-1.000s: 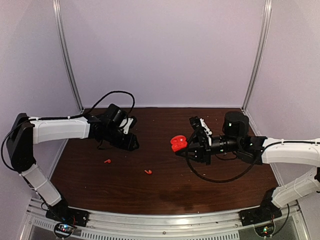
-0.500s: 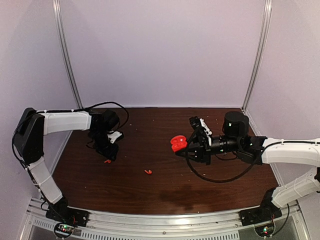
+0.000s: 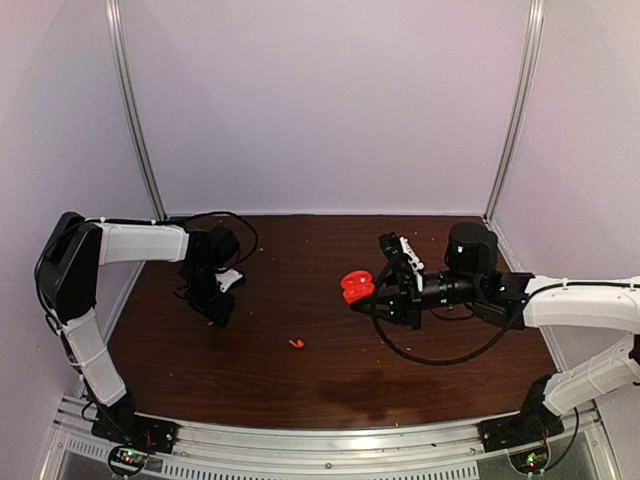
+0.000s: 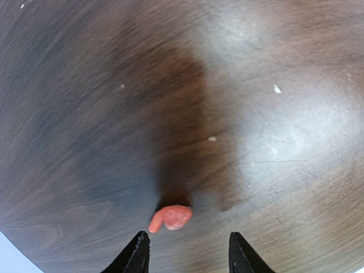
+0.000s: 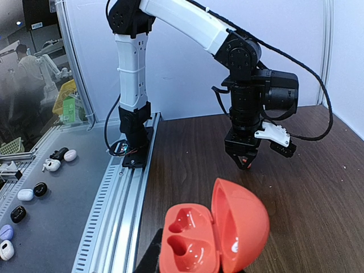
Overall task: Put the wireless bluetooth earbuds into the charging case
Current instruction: Pick up the left earbud from the center of the board.
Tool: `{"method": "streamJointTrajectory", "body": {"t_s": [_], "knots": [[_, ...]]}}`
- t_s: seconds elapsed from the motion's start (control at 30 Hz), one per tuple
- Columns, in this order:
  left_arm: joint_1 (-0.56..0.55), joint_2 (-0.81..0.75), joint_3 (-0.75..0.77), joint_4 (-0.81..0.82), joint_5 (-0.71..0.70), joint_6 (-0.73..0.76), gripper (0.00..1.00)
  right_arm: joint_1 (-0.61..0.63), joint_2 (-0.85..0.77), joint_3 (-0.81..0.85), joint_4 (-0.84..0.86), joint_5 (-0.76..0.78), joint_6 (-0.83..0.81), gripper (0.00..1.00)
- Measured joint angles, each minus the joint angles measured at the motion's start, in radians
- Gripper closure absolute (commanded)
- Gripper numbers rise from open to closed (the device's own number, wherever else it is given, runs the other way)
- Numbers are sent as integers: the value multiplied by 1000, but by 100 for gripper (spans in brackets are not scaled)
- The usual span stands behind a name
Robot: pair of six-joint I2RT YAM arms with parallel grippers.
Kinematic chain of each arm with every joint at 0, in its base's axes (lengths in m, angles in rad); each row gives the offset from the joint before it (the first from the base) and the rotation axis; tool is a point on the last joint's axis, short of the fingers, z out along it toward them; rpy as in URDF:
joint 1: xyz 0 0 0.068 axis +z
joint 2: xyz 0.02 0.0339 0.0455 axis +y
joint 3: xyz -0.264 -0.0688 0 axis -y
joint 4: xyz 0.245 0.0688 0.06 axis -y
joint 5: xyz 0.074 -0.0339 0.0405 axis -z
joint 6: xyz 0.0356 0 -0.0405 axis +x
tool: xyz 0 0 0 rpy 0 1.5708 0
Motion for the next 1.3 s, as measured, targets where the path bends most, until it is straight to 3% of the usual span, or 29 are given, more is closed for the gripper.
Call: {"method": "streamJointTrajectory", "body": {"t_s": [0.37,0.6,0.87,1.3], "knots": [[60,22,0,26,41,11,56,0,0,0,0,0,0,96],[70,43,0,31,155,14,63,0,0,0,0,0,0,96],[69,43,-5,31,247,-6,64,0,0,0,0,0,0,96],[32,71,51,0,157,-28,65,0,0,0,0,0,0,96]]}}
